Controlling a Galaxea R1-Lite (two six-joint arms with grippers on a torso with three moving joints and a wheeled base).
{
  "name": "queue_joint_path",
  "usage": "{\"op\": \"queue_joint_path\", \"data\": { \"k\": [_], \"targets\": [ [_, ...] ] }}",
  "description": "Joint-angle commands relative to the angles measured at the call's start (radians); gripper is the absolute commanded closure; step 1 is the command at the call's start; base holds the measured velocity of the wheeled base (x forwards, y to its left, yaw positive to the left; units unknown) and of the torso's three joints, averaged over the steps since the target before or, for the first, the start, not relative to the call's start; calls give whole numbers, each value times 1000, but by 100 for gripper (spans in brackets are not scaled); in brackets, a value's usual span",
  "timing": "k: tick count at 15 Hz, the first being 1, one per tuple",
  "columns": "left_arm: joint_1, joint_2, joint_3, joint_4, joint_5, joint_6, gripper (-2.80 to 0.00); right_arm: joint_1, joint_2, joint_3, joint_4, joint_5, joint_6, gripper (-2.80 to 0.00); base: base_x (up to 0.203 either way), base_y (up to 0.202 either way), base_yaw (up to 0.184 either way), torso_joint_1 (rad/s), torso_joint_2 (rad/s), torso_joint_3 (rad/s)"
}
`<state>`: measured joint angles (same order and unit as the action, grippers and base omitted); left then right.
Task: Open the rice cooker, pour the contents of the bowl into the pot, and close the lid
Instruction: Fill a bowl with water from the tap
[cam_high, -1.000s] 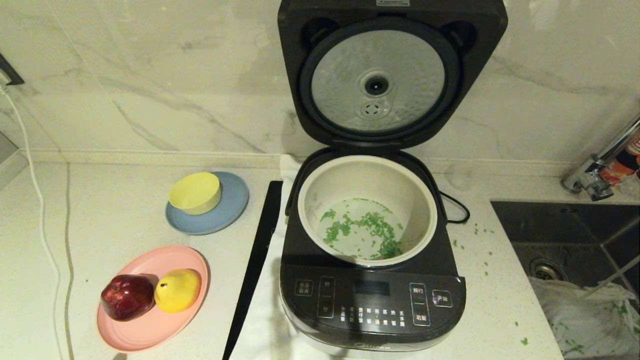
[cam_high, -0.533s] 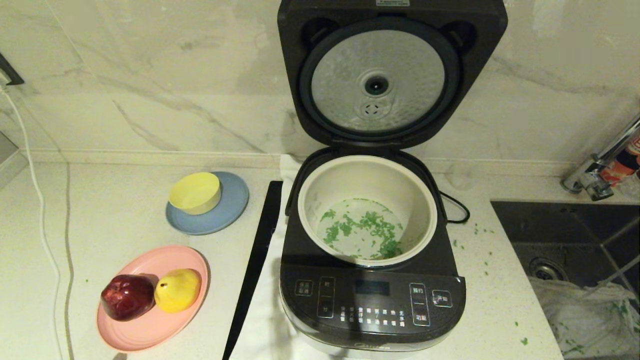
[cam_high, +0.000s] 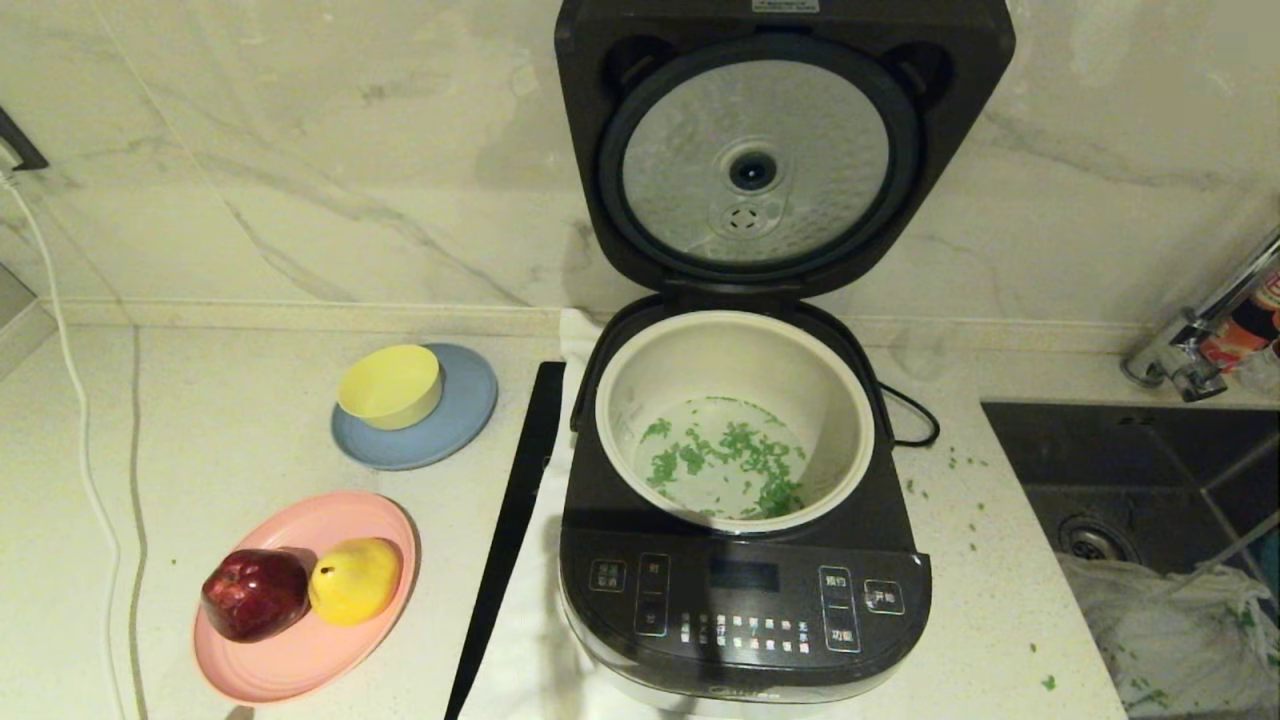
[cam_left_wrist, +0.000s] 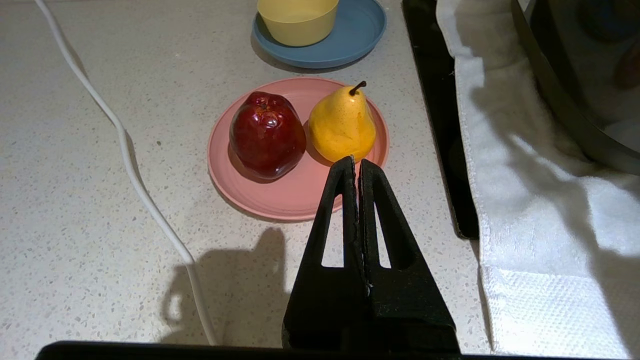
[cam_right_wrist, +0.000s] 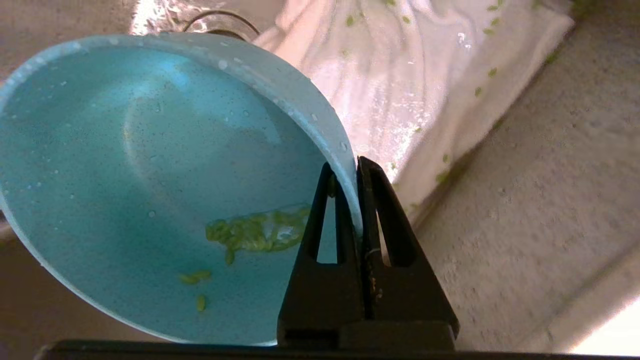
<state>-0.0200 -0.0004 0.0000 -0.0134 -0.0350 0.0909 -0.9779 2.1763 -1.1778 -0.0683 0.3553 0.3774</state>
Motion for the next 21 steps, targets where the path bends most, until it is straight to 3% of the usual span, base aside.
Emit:
{"op": "queue_joint_path", "data": {
  "k": [1,12,17,21],
  "targets": [
    [0,-1,8,0,0,1,0,5,26,-24,-1,1,3,0,0,0,0,0,0,0],
    [0,-1,8,0,0,1,0,80,43,-120,9,-7,91,0,0,0,0,0,0,0],
    [0,-1,8,0,0,1,0,100,-75,-19,43,-14,70,0,0,0,0,0,0,0],
    [0,-1,8,0,0,1,0,172,-270,79,192,-14,9,0,0,0,0,0,0,0]
  ]
}}
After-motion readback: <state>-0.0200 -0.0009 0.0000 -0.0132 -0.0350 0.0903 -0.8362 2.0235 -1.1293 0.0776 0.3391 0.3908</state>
